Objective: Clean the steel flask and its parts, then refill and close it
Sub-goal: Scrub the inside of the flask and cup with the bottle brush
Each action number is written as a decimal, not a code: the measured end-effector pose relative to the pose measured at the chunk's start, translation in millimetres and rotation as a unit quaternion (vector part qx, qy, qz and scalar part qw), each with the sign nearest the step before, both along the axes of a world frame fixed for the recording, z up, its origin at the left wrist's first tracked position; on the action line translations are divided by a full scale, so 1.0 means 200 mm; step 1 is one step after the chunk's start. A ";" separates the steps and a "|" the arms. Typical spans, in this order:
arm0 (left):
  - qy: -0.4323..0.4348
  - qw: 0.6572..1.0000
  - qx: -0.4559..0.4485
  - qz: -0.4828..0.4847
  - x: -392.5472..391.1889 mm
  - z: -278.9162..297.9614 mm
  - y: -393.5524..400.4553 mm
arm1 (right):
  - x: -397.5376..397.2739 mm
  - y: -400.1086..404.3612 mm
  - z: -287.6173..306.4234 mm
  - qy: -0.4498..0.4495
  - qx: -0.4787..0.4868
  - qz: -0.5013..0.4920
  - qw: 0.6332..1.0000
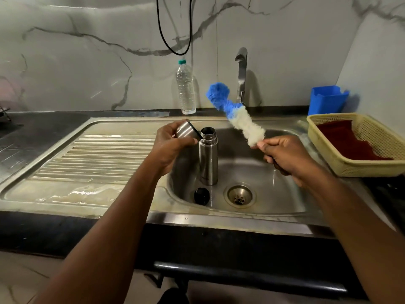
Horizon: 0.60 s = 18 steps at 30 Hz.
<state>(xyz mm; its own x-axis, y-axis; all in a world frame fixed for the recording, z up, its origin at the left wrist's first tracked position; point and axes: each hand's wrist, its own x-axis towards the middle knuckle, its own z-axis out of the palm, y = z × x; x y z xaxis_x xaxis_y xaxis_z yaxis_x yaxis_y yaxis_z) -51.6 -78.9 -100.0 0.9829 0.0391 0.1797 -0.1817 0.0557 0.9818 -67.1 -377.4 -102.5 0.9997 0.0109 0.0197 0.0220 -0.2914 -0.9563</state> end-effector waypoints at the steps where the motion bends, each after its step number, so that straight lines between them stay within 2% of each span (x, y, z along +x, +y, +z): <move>1: 0.001 0.999 0.044 0.016 -0.01 -0.01 -0.02 | 0.01 0.00 -0.01 -0.017 0.008 -0.009 1.000; 3: -0.007 0.987 0.157 0.031 -0.02 -0.03 -0.05 | 0.01 0.00 -0.01 -0.042 0.018 -0.020 0.999; 6: -0.005 0.940 0.340 0.003 -0.03 -0.06 -0.11 | 0.02 -0.01 -0.03 -0.061 0.008 -0.033 0.998; 9: 0.020 0.894 0.443 -0.065 -0.02 -0.11 -0.17 | 0.04 -0.02 -0.04 -0.073 -0.003 -0.036 0.997; 13: 0.039 0.791 0.589 -0.162 0.05 -0.19 -0.29 | 0.08 -0.03 -0.07 -0.078 -0.026 -0.033 0.996; 18: 0.080 0.681 0.694 -0.220 0.13 -0.32 -0.37 | 0.12 -0.04 -0.12 -0.077 -0.061 -0.026 0.995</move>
